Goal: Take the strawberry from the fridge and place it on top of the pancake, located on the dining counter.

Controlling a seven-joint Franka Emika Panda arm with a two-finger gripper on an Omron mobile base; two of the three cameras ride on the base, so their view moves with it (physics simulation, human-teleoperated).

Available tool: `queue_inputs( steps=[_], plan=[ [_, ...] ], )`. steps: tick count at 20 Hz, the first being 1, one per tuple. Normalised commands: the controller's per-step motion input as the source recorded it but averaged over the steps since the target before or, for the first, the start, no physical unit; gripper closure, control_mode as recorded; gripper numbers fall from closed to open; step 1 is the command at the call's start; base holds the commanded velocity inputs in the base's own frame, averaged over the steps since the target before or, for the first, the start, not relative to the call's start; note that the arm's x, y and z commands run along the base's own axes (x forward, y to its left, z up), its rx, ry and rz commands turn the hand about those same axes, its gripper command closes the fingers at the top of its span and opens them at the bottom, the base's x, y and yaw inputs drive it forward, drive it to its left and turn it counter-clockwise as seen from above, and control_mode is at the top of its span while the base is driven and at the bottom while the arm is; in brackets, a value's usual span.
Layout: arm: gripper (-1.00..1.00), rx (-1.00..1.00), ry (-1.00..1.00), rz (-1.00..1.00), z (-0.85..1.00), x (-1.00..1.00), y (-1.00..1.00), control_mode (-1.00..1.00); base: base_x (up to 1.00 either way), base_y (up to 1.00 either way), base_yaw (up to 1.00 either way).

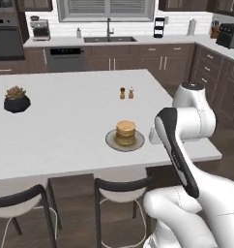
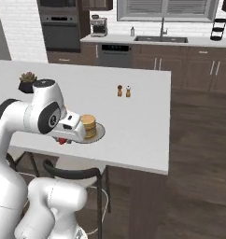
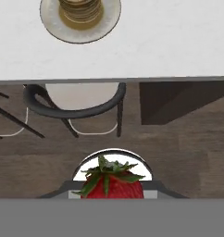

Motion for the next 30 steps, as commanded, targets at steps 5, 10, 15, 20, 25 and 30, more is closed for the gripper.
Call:
queue_inputs(
  steps=[5, 10, 15, 20, 25, 30],
  plan=[
    [1.0, 0.0, 0.0, 0.0, 0.0, 0.0, 0.0, 1.0, 0.35, 0.61, -0.11],
    [1.0, 0.0, 0.0, 0.0, 0.0, 0.0, 0.0, 1.0, 0.64, 0.08, -0.11],
    [1.0, 0.0, 0.0, 0.0, 0.0, 0.0, 0.0, 1.0, 0.67, 0.01, -0.12],
    [1.0, 0.0, 0.0, 0.0, 0.0, 0.0, 0.0, 1.0, 0.72, 0.32, -0.1],
    [1.0, 0.0, -0.03, -0.01, 0.0, 0.6, 0.13, -1.0, 0.33, 0.09, -0.03],
    [1.0, -0.01, -0.06, 0.0, 0.0, 1.0, 0.16, -1.0, 0.0, 0.0, 0.0]
  ],
)
